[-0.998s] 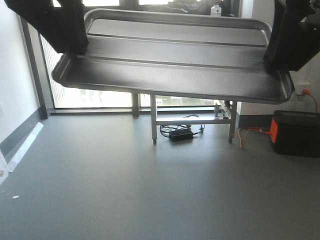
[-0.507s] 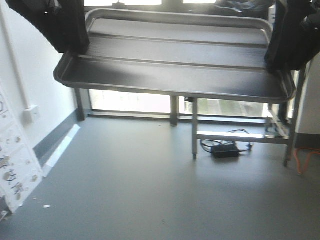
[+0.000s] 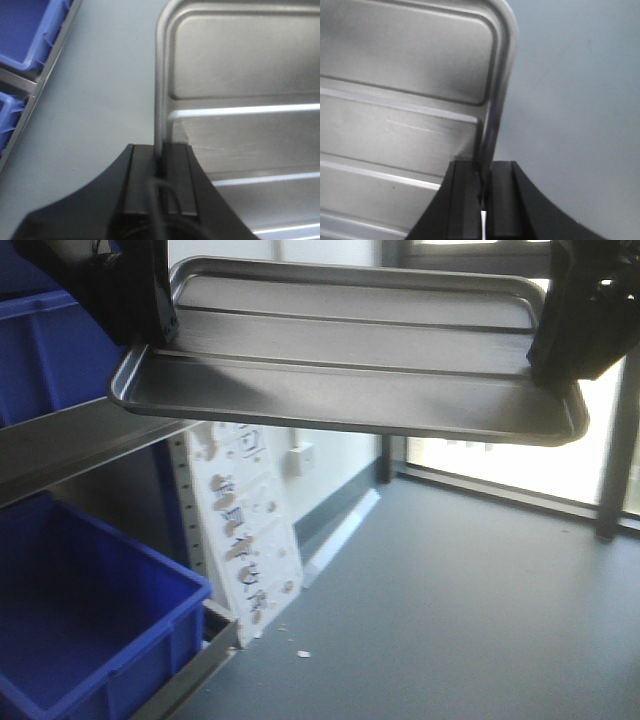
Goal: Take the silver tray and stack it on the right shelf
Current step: 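Hold the tray in both grippers while the base drives to another shelf, then carry the held tray above the larger silver tray on the shelf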
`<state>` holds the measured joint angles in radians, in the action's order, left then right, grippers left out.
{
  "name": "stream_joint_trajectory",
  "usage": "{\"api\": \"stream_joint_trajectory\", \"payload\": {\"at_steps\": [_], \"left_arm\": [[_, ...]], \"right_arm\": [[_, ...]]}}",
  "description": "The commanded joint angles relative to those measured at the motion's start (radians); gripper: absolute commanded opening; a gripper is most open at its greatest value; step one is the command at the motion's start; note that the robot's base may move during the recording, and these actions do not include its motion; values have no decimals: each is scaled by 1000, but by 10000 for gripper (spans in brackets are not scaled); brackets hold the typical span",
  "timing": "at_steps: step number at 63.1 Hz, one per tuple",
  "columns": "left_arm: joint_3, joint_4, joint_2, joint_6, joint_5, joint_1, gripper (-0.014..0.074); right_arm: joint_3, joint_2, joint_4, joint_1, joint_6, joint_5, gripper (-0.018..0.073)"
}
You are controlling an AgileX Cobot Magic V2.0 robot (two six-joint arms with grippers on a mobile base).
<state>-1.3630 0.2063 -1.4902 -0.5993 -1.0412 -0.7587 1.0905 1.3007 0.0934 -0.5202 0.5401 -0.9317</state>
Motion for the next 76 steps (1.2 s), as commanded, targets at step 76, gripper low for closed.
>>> {"api": "stream_joint_trajectory", "payload": {"at_steps": [76], "left_arm": [[-36,4,38,-6,53,-3,-94]], "right_arm": [[38,-30,4,-1,-23,45,57]]}}
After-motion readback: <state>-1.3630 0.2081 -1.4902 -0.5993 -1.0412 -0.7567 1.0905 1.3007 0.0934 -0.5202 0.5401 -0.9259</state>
